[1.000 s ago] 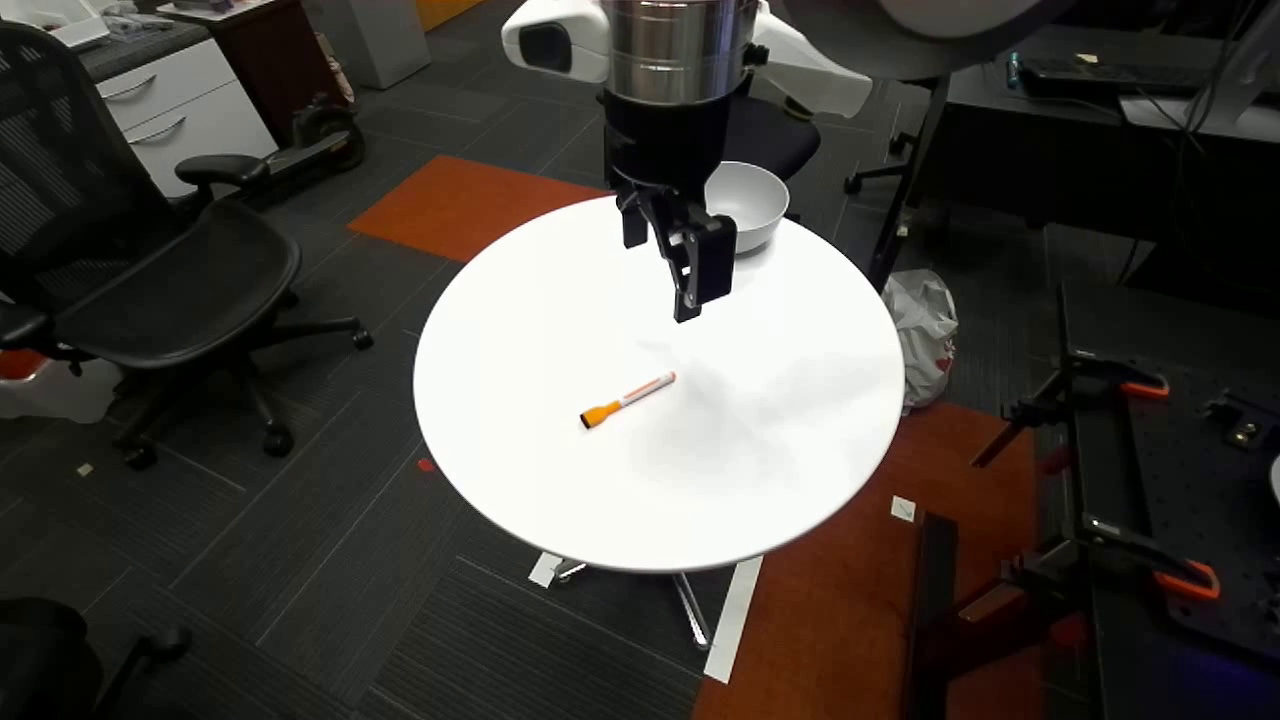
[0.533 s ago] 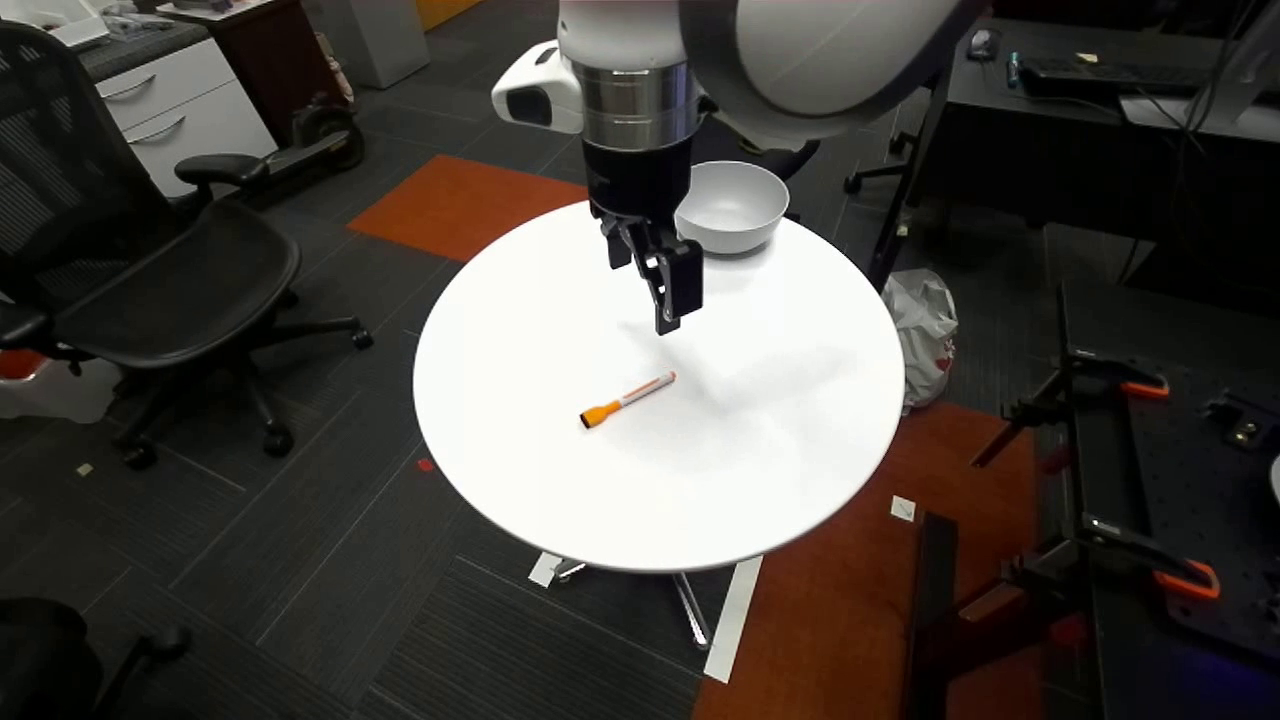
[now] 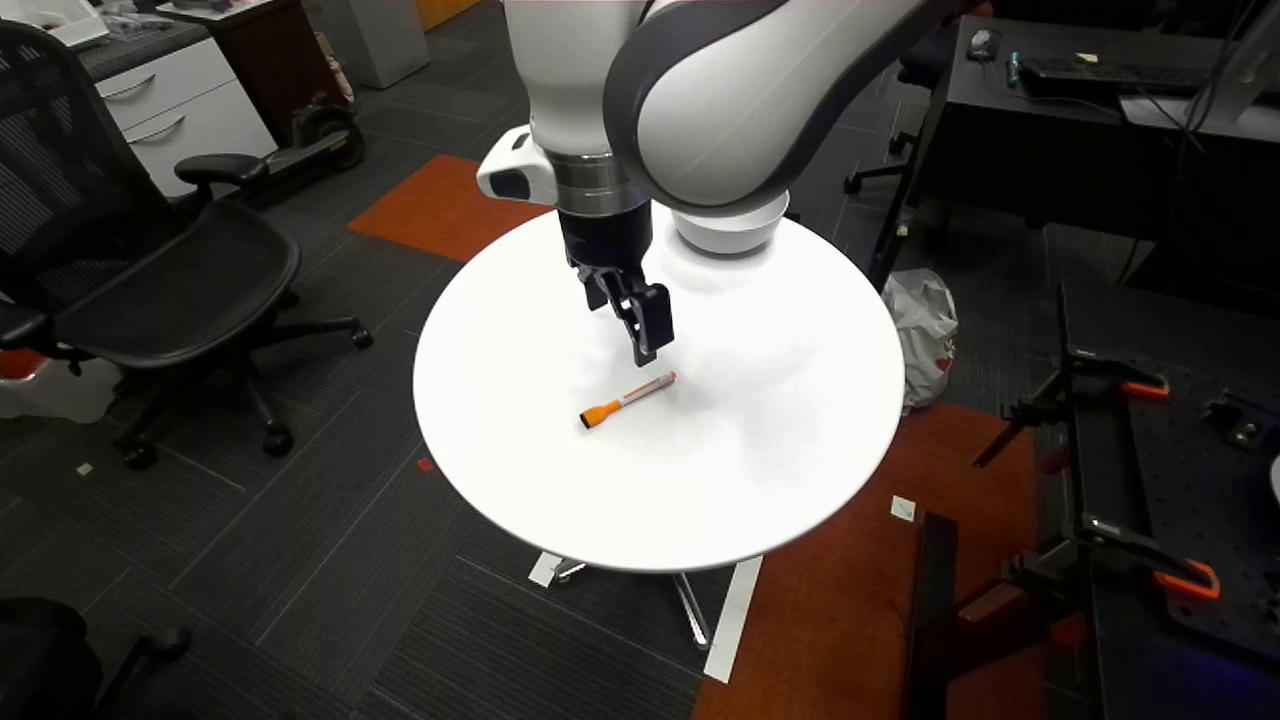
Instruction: Put the thing on the table inside the bowl
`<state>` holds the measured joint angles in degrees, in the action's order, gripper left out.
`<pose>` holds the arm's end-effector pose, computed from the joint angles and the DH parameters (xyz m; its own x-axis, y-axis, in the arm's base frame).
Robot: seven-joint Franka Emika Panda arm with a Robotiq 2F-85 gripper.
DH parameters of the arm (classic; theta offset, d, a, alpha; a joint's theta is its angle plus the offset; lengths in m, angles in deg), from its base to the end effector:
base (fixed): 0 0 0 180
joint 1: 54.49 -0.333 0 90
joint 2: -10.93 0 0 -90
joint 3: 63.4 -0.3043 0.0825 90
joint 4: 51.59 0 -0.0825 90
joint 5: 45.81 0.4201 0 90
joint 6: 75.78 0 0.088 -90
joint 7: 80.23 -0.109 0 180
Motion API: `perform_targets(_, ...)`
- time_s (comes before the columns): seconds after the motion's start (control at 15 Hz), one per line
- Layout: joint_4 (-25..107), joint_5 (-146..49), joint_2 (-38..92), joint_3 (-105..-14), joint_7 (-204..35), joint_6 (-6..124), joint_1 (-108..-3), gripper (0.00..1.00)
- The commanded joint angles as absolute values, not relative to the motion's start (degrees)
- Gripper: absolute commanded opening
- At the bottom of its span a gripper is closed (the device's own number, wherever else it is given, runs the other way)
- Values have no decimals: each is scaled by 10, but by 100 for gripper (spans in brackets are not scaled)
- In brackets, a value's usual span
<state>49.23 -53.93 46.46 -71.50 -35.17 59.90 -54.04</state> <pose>0.6761 0.0838 0.1793 0.5438 0.8391 -0.0143 0.8392 -0.5438 0.0092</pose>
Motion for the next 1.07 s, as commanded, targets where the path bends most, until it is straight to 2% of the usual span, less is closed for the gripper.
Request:
perform_targets(0.0,451,-530,502,-727,-331,595,-533,100)
perform_targets(1.0,363,-532,606,-731,-332,593,-530,100)
